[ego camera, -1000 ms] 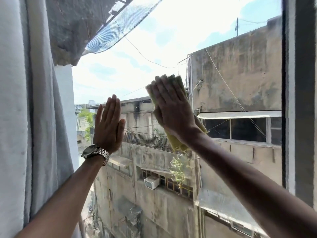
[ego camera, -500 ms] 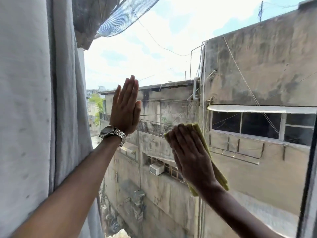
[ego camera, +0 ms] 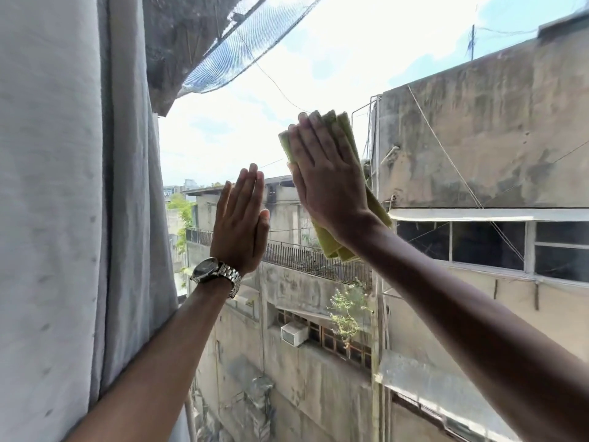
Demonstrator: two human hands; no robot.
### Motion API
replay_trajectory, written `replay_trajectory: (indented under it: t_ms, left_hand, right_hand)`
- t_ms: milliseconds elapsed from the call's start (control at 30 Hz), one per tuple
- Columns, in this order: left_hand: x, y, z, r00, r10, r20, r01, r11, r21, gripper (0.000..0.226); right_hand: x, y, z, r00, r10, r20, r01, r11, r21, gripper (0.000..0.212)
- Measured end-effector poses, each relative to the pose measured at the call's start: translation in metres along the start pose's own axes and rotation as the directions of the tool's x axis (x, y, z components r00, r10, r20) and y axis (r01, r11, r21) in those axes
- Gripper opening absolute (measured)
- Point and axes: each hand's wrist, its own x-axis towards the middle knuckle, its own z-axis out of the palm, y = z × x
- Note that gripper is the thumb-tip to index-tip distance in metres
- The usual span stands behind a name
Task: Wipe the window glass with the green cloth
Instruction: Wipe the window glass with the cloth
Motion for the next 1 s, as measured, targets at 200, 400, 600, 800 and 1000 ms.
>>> replay_trajectory:
  t_ms: [200,400,600,800,1000]
  left_hand:
    - [0.000,-0.002,0.003,1.000,-0.003,-0.008,0.003,1.000,0.017,0.060]
    - [-0.001,0.002,0.000,1.000,-0.007,0.003,0.007,1.000,0.009,0.060]
    - [0.000,0.006,-0.005,1.000,-0.020,0.022,0.020,1.000,0.017,0.062]
    - [0.000,0.016,-0.012,0.997,-0.054,0.061,0.051,0.998,0.039,0.062]
    - [-0.003,0.049,-0.006,0.974,-0.218,0.058,0.218,0.976,0.009,0.061]
  right_hand:
    - [-0.029,0.011,0.003,0.994,-0.109,0.019,0.110,0.993,-0.031,0.053]
    - [-0.158,0.025,0.024,0.972,-0.206,0.116,0.218,0.971,-0.101,0.057]
    - [-0.279,0.071,0.011,0.917,-0.245,0.313,0.316,0.928,-0.198,0.066]
    - [-0.199,0.133,-0.034,0.963,-0.134,0.233,0.198,0.940,-0.278,0.068]
    - [-0.057,0.136,-0.049,0.991,-0.093,0.097,0.113,0.966,-0.233,0.071]
